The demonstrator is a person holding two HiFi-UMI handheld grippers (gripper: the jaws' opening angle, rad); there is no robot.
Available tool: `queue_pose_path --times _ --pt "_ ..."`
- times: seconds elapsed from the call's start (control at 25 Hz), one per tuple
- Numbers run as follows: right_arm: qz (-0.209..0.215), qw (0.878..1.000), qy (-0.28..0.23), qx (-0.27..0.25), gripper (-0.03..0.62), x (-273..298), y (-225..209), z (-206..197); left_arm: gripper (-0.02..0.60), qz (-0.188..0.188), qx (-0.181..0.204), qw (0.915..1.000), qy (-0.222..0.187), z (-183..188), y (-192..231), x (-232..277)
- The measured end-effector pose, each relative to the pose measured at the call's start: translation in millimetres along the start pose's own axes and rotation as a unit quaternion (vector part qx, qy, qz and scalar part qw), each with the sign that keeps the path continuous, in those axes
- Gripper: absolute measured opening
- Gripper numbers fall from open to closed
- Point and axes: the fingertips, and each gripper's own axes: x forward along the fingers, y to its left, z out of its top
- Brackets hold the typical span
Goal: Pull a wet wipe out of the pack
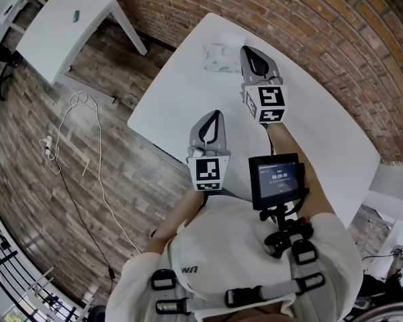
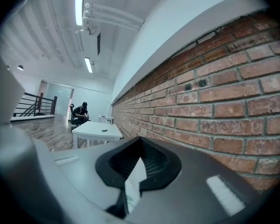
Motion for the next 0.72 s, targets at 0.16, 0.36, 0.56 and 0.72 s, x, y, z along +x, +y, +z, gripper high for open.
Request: queue_pose_path --times 0.16,0.36,0.56,0.72 --pt "-0.001 1.000 -0.027 -0.012 0.006 -8 1 23 0.002 -0.003 0.002 1.0000 -0.002 3 -3 -2" --pt "-0.001 0.998 -0.054 -0.025 0.006 -12 0 45 0.002 -0.005 0.004 1.0000 -0.006 4 -3 0" --pt "-0.009 0.997 -0.073 -0.027 0.006 -22 -4 64 0.002 -0.010 0.008 0.9999 -0.012 9 -7 -3" --pt "-0.017 0.996 -0.087 -0.030 0.006 -27 -8 73 0.002 -0.011 0.010 0.9998 -0.015 9 -7 -3"
